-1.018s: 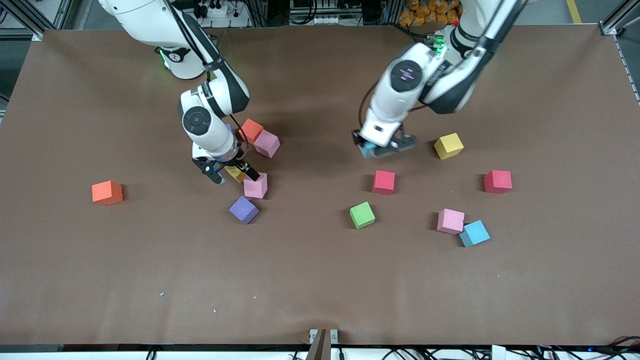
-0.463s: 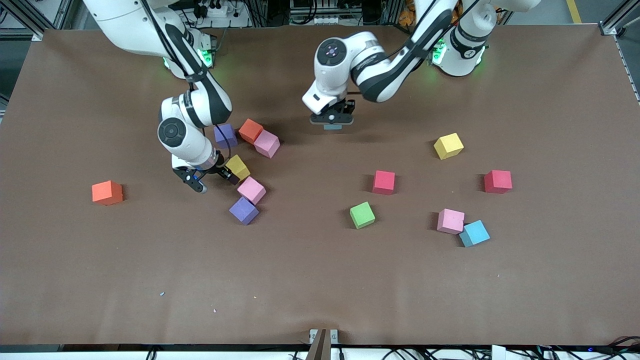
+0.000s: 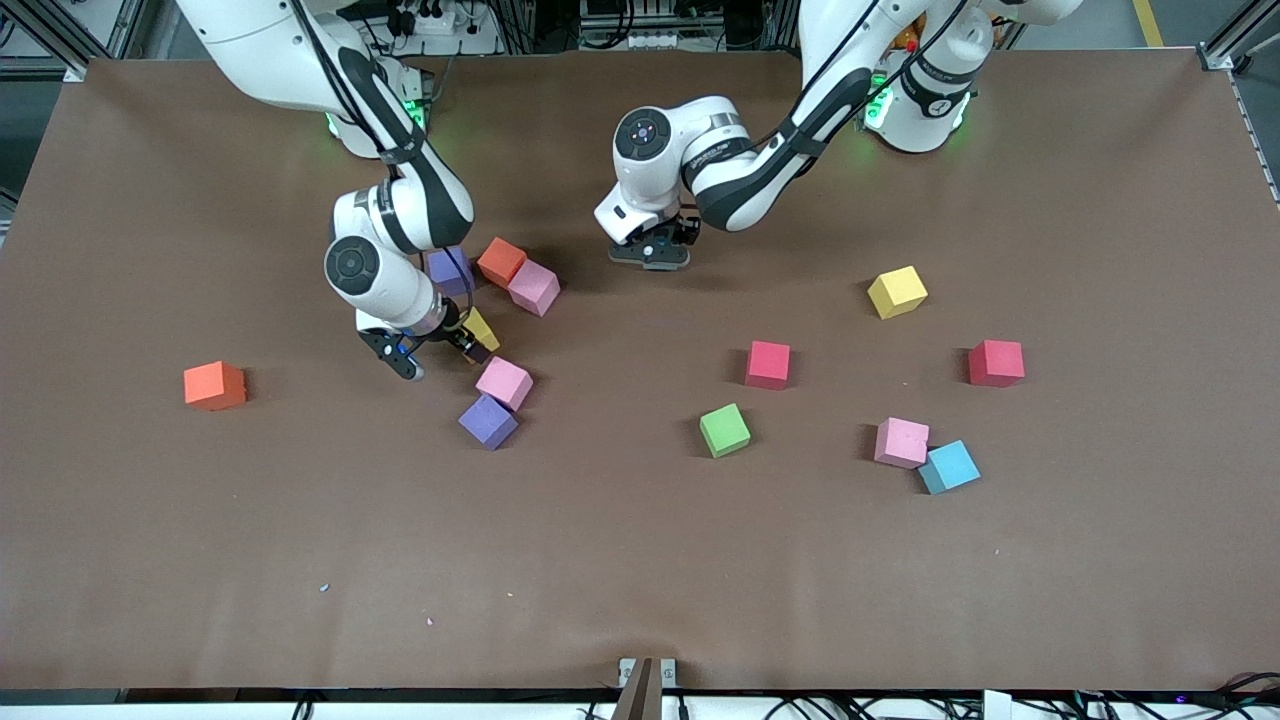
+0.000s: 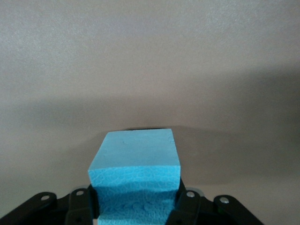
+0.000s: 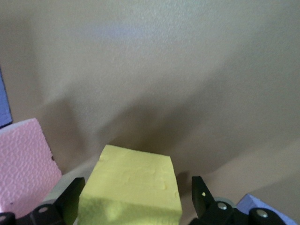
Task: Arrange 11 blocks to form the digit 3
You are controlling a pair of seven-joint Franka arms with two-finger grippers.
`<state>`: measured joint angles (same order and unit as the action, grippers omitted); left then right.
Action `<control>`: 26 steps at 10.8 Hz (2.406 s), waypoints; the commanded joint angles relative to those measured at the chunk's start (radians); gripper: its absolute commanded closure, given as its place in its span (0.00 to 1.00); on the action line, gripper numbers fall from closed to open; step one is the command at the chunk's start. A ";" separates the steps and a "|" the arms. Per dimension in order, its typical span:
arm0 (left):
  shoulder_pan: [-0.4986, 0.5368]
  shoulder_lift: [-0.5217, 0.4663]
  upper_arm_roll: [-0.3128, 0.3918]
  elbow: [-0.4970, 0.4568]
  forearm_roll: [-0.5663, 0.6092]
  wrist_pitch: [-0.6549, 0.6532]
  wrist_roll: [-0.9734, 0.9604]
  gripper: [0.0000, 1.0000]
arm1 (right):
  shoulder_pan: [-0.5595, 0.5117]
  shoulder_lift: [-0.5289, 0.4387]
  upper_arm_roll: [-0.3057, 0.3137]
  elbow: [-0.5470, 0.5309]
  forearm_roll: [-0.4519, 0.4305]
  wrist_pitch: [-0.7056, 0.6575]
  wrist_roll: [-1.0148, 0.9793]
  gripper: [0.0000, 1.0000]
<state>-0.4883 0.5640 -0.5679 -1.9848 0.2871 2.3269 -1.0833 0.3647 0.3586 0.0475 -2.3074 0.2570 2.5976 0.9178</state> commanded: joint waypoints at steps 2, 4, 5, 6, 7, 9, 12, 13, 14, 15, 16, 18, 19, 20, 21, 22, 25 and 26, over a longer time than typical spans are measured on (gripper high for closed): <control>-0.010 0.036 0.003 0.018 0.023 0.002 -0.003 0.93 | 0.005 -0.015 0.003 -0.003 0.028 -0.019 0.012 0.00; -0.009 0.046 0.003 0.018 0.023 0.005 -0.001 0.93 | 0.004 -0.016 0.003 -0.001 0.028 -0.021 0.000 0.12; -0.010 0.056 0.003 0.018 0.023 0.011 -0.001 0.92 | 0.005 -0.016 0.003 0.002 0.028 -0.040 -0.011 0.26; -0.010 0.057 0.003 0.018 0.023 0.012 -0.001 0.89 | 0.005 -0.016 0.003 0.017 0.028 -0.069 -0.013 0.31; -0.010 0.057 0.003 0.018 0.023 0.012 -0.001 0.72 | 0.005 -0.016 0.003 0.028 0.028 -0.097 -0.016 0.36; -0.012 0.056 0.003 0.018 0.023 0.012 -0.019 0.00 | 0.004 -0.015 0.003 0.043 0.027 -0.122 -0.051 0.61; -0.001 0.008 0.002 0.020 0.011 0.003 -0.023 0.00 | -0.013 -0.020 0.000 0.091 0.027 -0.223 -0.233 0.87; 0.004 -0.016 0.002 0.020 0.007 0.002 -0.039 0.00 | -0.013 -0.042 0.000 0.097 0.025 -0.228 -0.269 0.87; 0.007 -0.050 0.002 0.021 0.007 -0.006 -0.065 0.00 | -0.013 -0.065 0.000 0.098 0.022 -0.228 -0.295 0.90; 0.010 -0.085 0.002 0.023 0.006 -0.026 -0.075 0.00 | -0.012 -0.079 0.000 0.106 0.019 -0.228 -0.327 0.97; 0.034 -0.119 0.003 0.023 0.006 -0.037 -0.075 0.00 | -0.009 -0.090 0.000 0.112 0.016 -0.228 -0.399 1.00; 0.129 -0.163 0.003 0.021 0.007 -0.067 -0.055 0.00 | -0.010 -0.122 0.000 0.120 0.016 -0.226 -0.493 1.00; 0.179 -0.173 0.003 0.021 0.009 -0.084 -0.003 0.00 | -0.007 -0.136 0.000 0.128 0.013 -0.226 -0.508 1.00; 0.226 -0.179 0.003 0.021 0.009 -0.086 0.073 0.00 | -0.006 -0.154 0.002 0.131 0.004 -0.226 -0.570 1.00; 0.270 -0.176 0.003 0.021 0.009 -0.086 0.139 0.00 | -0.003 -0.171 0.003 0.132 -0.011 -0.231 -0.724 1.00; 0.316 -0.164 0.003 0.023 0.010 -0.084 0.208 0.00 | -0.003 -0.193 0.005 0.134 -0.012 -0.249 -0.882 1.00; 0.430 -0.109 0.003 0.064 0.015 -0.078 0.383 0.00 | 0.029 -0.247 0.029 0.144 -0.015 -0.292 -1.188 1.00; 0.453 -0.099 0.005 0.066 0.015 -0.077 0.434 0.00 | 0.054 -0.245 0.031 0.148 -0.013 -0.291 -1.245 1.00</control>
<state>-0.0617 0.4411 -0.5513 -1.9386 0.2872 2.2499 -0.7018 0.3874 0.1364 0.0671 -2.1550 0.2514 2.3174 -0.2308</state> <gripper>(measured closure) 0.000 0.445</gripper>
